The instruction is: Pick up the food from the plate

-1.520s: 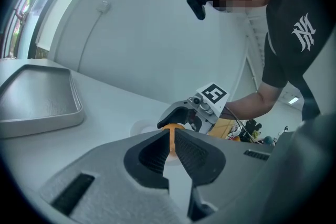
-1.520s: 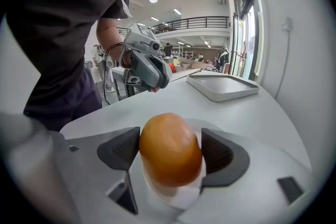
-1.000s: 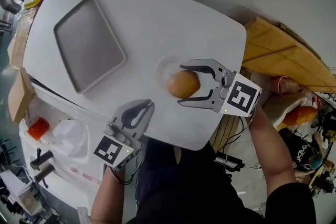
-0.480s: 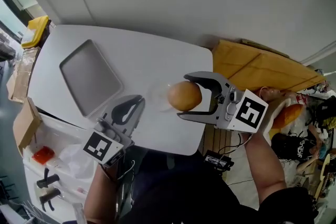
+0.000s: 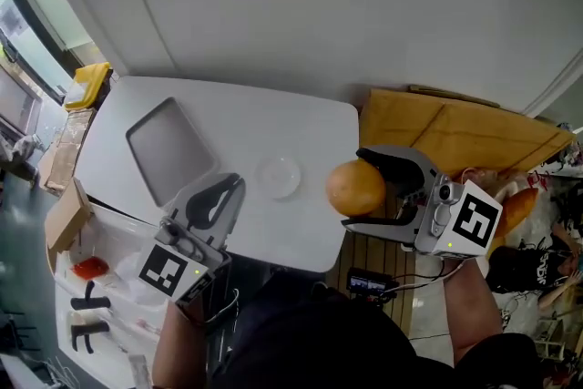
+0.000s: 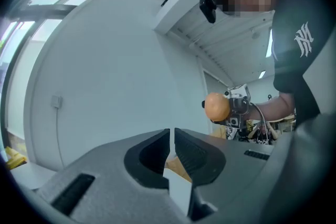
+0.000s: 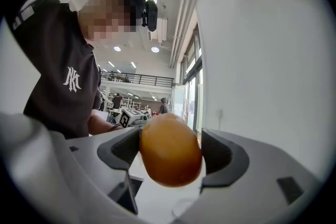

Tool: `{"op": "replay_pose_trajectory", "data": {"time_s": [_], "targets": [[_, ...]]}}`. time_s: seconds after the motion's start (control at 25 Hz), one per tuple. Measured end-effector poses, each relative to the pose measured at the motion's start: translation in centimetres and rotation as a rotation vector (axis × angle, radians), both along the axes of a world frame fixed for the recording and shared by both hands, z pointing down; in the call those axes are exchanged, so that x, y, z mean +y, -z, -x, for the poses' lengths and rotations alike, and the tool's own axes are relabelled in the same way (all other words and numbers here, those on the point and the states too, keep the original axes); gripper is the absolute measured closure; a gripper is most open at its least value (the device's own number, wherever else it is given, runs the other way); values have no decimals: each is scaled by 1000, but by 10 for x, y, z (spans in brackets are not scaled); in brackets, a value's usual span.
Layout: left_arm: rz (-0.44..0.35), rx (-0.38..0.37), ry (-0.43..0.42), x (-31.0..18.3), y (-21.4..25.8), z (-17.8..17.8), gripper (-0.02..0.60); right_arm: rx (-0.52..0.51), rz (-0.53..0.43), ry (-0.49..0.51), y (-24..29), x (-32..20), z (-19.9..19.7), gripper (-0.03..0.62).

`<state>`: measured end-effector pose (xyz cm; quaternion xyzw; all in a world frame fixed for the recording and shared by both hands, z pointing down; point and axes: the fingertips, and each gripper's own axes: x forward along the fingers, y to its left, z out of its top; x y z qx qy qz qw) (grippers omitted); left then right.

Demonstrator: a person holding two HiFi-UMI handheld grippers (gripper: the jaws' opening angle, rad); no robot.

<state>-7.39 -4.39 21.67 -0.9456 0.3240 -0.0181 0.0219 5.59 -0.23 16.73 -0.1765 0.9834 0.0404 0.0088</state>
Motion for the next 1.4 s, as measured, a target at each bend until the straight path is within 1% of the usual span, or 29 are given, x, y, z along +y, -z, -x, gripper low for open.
{"op": "replay_pose_trajectory", "data": {"time_s": [0.12,0.2,0.32,0.48,0.6,0.68,0.84,1.04,1.2,1.32,1.36,1.4], "targets": [[-5,20,31,30,9,-14,574,-16,-26,-16,13,35,-33,230],[-8,18,42,53,13,-22,574,-20,-40,-41,19,58,-56,230],[-15,14,49,90,21,-34,574,-78,-66,-55,27,94,-87,230],[-18,-1,68,115,26,-37,574,-101,-36,-80,20,112,-105,230],[-10,7,80,128,29,-37,574,-132,-44,-66,16,121,-110,230],[-15,11,83,141,32,-36,574,-176,-29,-52,17,131,-108,230],[-17,-18,62,163,31,-34,574,-237,10,-40,19,151,-90,230],[17,-9,14,176,24,-23,574,-245,28,-26,27,159,-57,230],[19,-8,-35,183,27,-17,574,-267,35,6,31,168,-41,230],[22,22,-58,188,29,-14,574,-377,26,47,46,175,-27,230],[16,24,-60,190,30,-12,574,-403,29,63,49,177,-19,230],[8,26,-61,193,32,-10,574,-408,34,80,49,179,-11,230]]}}
